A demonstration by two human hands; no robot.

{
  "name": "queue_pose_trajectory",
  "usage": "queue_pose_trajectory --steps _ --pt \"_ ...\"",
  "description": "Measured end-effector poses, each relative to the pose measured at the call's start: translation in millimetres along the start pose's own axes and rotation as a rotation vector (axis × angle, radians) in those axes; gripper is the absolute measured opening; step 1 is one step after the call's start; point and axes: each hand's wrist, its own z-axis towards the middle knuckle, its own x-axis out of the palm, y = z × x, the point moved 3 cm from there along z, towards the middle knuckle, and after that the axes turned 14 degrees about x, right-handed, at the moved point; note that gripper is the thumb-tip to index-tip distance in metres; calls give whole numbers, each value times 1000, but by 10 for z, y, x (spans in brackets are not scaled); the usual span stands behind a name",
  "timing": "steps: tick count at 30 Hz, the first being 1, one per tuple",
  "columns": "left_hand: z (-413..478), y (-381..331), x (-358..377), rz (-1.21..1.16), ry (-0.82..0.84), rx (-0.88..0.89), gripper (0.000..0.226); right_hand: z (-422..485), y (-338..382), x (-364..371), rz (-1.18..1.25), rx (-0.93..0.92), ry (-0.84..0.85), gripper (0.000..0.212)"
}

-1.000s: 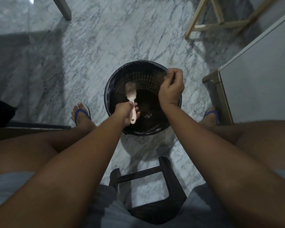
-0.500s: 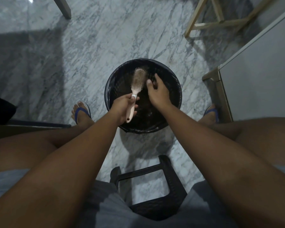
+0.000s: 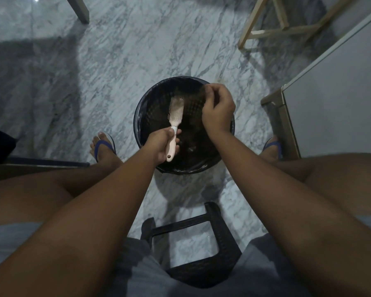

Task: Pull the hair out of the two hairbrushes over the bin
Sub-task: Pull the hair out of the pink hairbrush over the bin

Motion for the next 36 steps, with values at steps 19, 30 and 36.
queue_pose_trajectory --steps 19,30,36 --pt "13 -117 19 0 27 94 27 -126 -304 241 -504 384 510 59" --pt "-40 -107 46 -197 147 37 31 -61 -109 405 -468 -12 480 24" --pt "-6 -15 49 -253 31 -4 36 80 161 273 -278 -190 294 15"
